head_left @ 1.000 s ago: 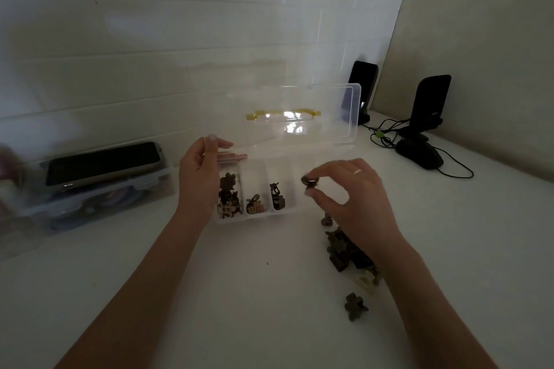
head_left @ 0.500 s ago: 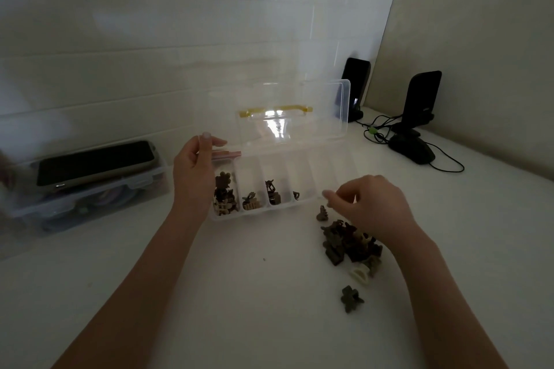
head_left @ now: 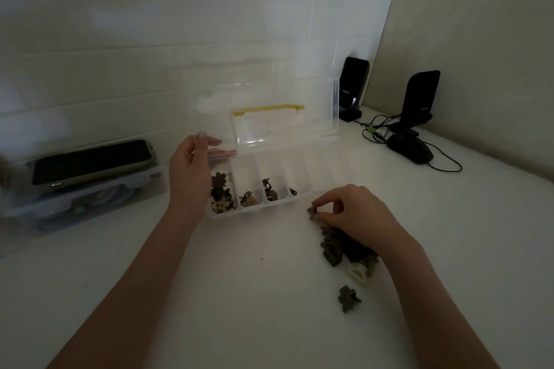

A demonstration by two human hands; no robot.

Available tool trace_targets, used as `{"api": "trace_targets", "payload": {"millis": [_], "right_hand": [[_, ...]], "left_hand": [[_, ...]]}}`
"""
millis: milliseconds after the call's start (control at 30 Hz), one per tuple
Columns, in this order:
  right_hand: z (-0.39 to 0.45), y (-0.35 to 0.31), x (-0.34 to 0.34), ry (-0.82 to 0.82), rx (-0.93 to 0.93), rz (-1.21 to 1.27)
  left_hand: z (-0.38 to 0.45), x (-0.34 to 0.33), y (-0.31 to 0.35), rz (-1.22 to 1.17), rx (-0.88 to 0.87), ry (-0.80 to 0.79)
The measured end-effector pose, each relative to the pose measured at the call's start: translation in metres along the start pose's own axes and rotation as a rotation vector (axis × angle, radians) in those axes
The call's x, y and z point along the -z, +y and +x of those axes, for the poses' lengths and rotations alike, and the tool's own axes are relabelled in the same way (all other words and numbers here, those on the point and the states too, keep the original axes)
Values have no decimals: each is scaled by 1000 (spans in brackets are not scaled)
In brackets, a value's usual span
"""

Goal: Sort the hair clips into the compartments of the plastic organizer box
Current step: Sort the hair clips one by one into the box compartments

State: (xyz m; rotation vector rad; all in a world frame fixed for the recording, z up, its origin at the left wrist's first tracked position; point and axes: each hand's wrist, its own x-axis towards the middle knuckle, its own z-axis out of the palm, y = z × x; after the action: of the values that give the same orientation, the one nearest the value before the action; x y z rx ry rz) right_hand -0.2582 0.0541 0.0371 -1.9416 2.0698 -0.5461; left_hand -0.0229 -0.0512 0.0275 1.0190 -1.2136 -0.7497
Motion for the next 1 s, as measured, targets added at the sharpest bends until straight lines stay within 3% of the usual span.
{"api": "trace_targets", "payload": {"millis": [233, 367, 567, 700, 867, 1000], "right_hand": [[2, -15, -8, 6, 16, 3], [-6, -24, -3, -69, 256, 392], [0, -59, -18, 364, 484, 426], [8, -72, -28, 483, 564, 308], [9, -71, -28, 322, 501, 226], [2, -50, 0, 410, 347, 431]], "left_hand": [[0, 0, 0, -6, 7, -4], [0, -1, 1, -32, 23, 2], [-1, -3, 2, -30, 20, 19], [-3, -4, 4, -24, -7, 14], [-7, -4, 9, -5, -21, 6], [-8, -4, 11, -12, -24, 6]]}}
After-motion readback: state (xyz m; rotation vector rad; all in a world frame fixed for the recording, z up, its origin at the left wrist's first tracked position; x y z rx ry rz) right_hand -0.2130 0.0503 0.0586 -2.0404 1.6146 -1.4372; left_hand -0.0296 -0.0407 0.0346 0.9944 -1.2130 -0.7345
